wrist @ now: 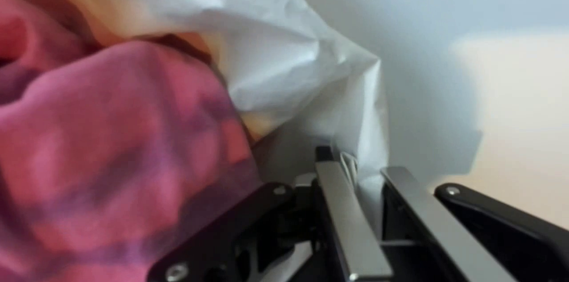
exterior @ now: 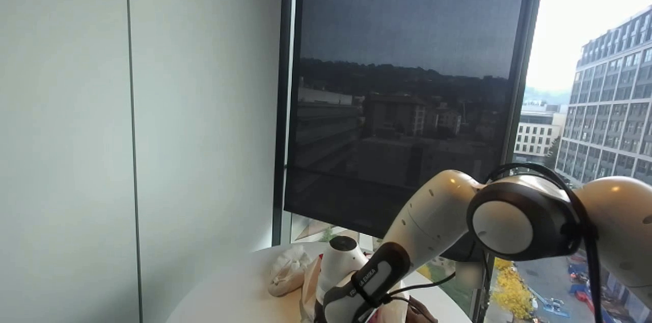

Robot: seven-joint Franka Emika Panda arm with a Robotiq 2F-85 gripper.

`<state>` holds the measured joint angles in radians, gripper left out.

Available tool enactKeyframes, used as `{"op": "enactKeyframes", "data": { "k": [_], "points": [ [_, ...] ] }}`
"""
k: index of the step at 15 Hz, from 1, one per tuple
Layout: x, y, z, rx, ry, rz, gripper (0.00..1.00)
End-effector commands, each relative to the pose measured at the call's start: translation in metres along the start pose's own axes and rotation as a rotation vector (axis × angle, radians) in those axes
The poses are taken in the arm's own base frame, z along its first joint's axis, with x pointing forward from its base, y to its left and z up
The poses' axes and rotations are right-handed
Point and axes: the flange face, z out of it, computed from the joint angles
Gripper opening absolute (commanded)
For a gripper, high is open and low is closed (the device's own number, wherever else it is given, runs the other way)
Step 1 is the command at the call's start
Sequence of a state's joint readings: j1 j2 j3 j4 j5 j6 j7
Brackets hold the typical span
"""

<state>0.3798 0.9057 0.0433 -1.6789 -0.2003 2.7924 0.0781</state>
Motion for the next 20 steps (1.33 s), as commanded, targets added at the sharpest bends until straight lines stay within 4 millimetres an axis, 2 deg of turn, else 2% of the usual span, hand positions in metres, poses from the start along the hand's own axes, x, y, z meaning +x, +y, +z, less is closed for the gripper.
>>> {"op": "enactKeyframes", "data": {
  "k": [1,4,7,15,20],
  "points": [
    [0.010,0.030,-0.029,0.189,-0.036,0.051,0.18],
    [0.008,0.056,-0.038,0.350,-0.085,0.109,0.18],
    [0.006,0.070,-0.047,0.514,-0.137,0.158,0.19],
    [0.014,0.056,-0.103,0.940,-0.198,0.251,0.19],
    [0.021,0.047,-0.145,1.019,-0.129,0.249,0.18]
  ]
}}
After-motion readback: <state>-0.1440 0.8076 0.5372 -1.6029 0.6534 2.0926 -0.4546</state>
